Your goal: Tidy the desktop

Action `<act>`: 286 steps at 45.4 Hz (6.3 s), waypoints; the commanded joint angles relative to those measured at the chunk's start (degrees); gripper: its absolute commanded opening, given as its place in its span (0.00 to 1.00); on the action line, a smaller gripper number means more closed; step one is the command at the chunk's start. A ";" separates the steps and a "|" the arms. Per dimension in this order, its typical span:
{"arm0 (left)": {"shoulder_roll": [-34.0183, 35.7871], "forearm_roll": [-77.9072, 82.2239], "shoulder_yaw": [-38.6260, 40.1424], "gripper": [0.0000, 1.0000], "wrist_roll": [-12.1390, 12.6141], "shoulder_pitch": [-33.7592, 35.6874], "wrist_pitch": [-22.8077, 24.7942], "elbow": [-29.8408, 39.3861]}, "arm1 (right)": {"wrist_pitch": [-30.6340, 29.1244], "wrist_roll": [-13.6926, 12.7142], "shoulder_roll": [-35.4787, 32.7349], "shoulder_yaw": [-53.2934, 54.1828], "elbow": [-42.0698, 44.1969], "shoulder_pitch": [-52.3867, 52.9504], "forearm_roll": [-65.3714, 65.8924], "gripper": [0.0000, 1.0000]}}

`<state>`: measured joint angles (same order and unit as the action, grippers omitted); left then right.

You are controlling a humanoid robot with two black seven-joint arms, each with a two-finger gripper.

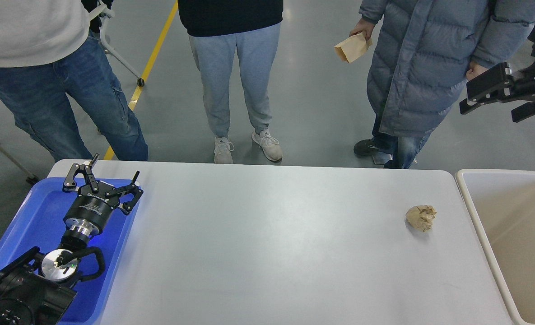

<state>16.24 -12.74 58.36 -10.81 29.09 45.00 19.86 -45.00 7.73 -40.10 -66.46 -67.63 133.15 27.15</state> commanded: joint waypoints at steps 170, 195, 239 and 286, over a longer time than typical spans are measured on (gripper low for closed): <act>0.02 0.00 0.00 1.00 -0.09 0.00 0.00 0.00 | 9.05 0.62 20.41 11.35 42.49 -56.50 -1.22 1.00; -0.07 0.00 0.00 1.00 -0.09 0.00 0.00 0.00 | 17.22 0.62 23.58 12.23 44.86 -64.85 -1.57 1.00; -0.07 0.00 0.00 1.00 -0.09 0.00 0.00 0.00 | 27.77 0.53 27.09 14.69 53.66 -74.61 -1.66 1.00; -0.07 0.00 0.00 1.00 -0.09 0.00 0.00 0.00 | 34.89 0.70 28.94 16.19 53.57 -77.33 -0.87 0.76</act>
<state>16.17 -12.74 58.36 -10.91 29.09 45.00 19.86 -12.40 8.39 -11.28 -50.13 -13.98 56.59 25.75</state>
